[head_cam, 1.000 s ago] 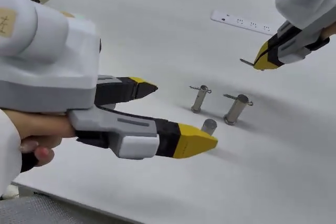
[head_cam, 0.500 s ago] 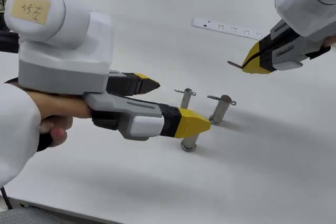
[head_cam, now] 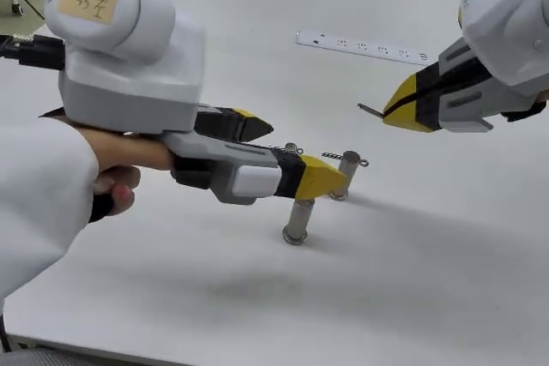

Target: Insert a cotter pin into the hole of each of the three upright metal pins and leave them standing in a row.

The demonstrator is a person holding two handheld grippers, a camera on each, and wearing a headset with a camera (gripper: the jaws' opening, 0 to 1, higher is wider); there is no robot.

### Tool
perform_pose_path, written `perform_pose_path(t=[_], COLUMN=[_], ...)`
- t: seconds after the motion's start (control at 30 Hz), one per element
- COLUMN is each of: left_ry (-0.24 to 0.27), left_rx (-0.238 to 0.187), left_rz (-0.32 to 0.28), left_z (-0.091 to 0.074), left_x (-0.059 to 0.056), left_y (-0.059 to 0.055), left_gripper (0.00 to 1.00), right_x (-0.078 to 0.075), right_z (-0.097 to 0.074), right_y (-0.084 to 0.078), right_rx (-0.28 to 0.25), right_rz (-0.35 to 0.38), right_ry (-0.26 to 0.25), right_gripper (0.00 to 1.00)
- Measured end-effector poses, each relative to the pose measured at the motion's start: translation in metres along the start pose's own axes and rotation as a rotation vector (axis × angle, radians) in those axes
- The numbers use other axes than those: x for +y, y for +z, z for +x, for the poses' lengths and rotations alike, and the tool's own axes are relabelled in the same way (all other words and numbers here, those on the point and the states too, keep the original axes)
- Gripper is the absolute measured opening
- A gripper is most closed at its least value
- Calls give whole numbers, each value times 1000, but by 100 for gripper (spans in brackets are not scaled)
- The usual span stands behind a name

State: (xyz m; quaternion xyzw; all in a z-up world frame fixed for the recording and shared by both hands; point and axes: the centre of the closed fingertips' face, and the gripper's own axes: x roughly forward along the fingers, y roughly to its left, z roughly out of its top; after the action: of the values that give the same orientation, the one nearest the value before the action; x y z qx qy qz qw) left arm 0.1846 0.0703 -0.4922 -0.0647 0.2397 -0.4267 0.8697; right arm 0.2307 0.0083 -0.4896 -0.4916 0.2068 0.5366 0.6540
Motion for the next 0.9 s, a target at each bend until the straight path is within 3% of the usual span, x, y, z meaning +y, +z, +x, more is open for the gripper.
perform_pose_path(t=[0.27,0.37,0.5,0.57,0.9], left_ry=[-16,-35,-38,-49,-88], left_rx=[-32,-37,-58,-60,-48], left_rz=[-55,-76,-68,-93,-112], left_z=[14,20,25,28,34], left_x=[2,-4,-4,-6,-11], left_y=[13,16,20,21,19], left_gripper=[48,45,40,34,23], right_x=[7,13,20,22,30], right_z=[-3,-3,-2,-2,-3], right_y=[6,8,9,9,18], right_rx=[-35,-42,-48,-49,-61], right_rz=[7,8,9,10,1], right_ry=[-40,-43,-48,-47,-50], right_gripper=[0,0,0,0,0])
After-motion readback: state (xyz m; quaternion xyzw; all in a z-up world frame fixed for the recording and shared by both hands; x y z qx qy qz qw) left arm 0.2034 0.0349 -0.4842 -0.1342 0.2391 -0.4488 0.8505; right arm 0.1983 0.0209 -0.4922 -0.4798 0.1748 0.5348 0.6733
